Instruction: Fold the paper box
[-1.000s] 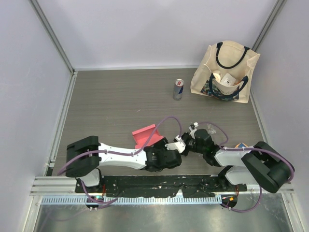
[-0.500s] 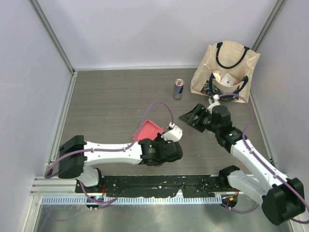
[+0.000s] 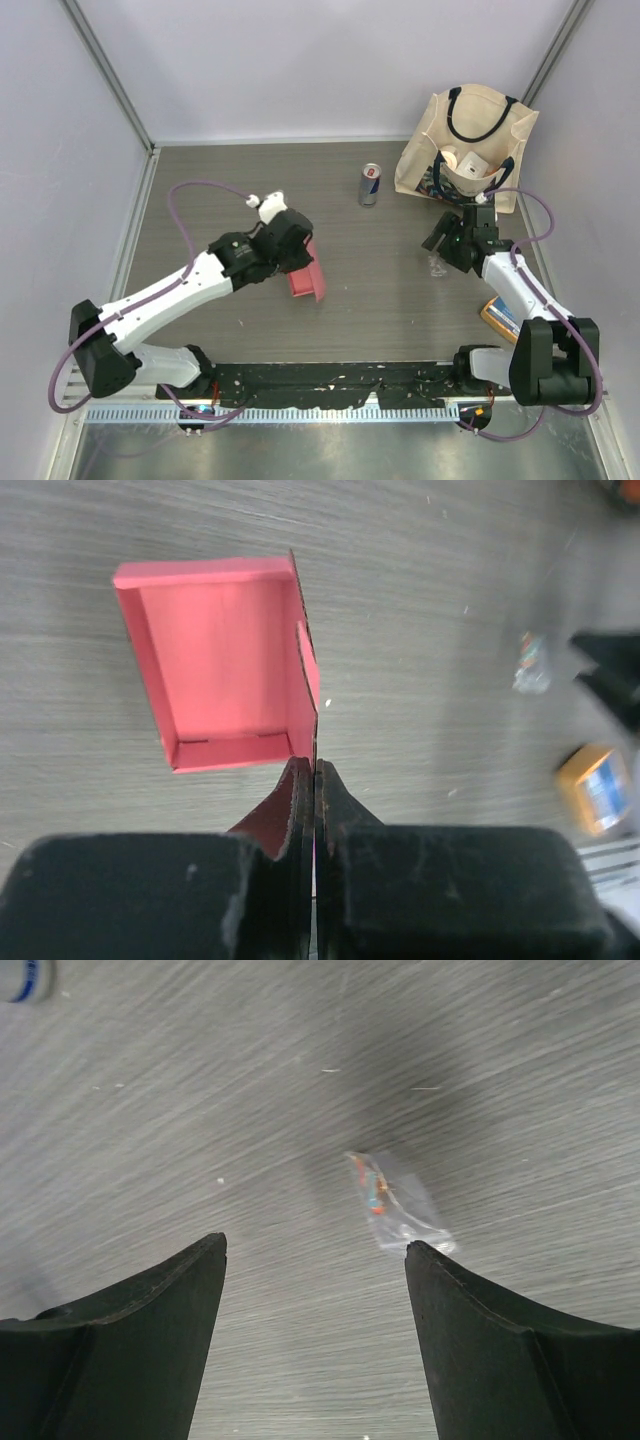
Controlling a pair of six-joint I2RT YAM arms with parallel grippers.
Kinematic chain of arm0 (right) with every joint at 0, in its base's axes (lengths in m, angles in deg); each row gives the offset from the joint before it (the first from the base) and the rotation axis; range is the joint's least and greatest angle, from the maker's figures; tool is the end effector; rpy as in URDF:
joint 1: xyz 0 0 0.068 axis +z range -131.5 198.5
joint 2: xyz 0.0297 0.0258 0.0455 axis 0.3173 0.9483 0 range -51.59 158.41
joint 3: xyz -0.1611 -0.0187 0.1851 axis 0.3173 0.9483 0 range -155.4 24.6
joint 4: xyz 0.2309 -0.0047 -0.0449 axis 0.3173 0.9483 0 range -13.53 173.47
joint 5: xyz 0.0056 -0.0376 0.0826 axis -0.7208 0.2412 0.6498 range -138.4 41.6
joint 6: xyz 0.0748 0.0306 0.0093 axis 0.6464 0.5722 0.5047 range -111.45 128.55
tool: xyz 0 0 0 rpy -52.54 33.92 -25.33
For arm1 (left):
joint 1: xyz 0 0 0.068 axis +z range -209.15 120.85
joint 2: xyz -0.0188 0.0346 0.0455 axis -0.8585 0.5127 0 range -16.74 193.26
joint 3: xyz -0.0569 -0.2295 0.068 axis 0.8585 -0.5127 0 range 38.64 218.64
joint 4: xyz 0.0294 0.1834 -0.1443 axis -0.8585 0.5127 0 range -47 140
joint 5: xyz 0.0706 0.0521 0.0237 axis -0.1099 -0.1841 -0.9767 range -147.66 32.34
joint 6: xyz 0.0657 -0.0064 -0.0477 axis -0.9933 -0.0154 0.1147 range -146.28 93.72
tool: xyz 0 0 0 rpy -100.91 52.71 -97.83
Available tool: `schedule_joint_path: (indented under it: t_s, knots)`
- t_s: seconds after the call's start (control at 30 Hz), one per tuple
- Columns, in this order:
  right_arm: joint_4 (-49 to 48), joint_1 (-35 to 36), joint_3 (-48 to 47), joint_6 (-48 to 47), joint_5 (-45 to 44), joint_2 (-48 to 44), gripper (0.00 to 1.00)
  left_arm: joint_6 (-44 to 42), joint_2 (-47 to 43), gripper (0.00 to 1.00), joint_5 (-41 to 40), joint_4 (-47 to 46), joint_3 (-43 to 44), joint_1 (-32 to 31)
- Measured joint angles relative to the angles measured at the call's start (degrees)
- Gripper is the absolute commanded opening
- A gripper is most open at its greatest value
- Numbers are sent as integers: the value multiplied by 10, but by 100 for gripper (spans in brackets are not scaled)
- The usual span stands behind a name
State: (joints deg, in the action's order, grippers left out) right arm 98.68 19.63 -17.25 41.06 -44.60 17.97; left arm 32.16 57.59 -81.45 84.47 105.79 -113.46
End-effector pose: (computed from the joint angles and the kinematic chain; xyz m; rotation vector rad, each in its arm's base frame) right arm 0.2502 0.0096 0.1768 0.6390 2.3854 0.3390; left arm 0.1808 -0.2030 0.2693 -0.2737 2.3609 -0.4681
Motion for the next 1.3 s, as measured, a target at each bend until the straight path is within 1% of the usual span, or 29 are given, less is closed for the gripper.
schedule_joint_path:
  t_s: [0.13, 0.3, 0.4, 0.5, 0.6, 0.67, 0.7, 0.73, 0.77, 0.8, 0.9, 1.0, 1.1, 1.17, 1.27, 1.3]
  knots:
    - [-8, -17, 13, -34, -30, 9, 77, 134, 12, 0, 67, 28, 12, 86]
    - [-25, -28, 12, -60, -72, 35, 75, 255, 52, 0, 167, 46, 4, 180]
    - [-40, -29, 11, -78, -75, 64, 71, 308, 59, 0, 202, 56, -2, 208]
    - [-47, -28, 2, -91, -60, 122, 69, 349, 59, 0, 207, 67, 0, 221]
    - [-61, -22, -1, -99, -47, 141, 65, 387, 60, 0, 211, 82, 5, 234]
    - [-61, -7, 0, -99, -52, 143, 57, 408, 66, 0, 216, 95, 10, 245]
    - [-61, 8, 0, -99, -59, 147, 53, 418, 70, 0, 223, 101, 12, 253]
    - [-62, 22, -1, -97, -67, 149, 44, 427, 78, 0, 231, 107, 14, 261]
    - [-62, 36, -2, -96, -74, 151, 39, 434, 88, 0, 236, 112, 15, 269]
    - [-61, 50, -3, -95, -83, 154, 30, 440, 98, 0, 239, 121, 18, 275]
    - [-59, 87, -6, -86, -111, 159, 13, 458, 128, 0, 239, 149, 36, 287]
    - [-55, 115, -6, -73, -130, 158, 6, 472, 137, 0, 233, 159, 51, 288]
    - [-51, 148, -6, -65, -156, 152, 5, 483, 137, 0, 233, 162, 49, 288]
    - [-42, 186, -6, -61, -172, 141, 5, 492, 137, 0, 235, 159, 45, 288]
    - [-44, 300, -7, -52, -178, 102, 5, 498, 136, 0, 234, 154, 38, 288]
    - [-57, 353, -6, -51, -174, 82, 6, 502, 136, 0, 234, 154, 36, 288]
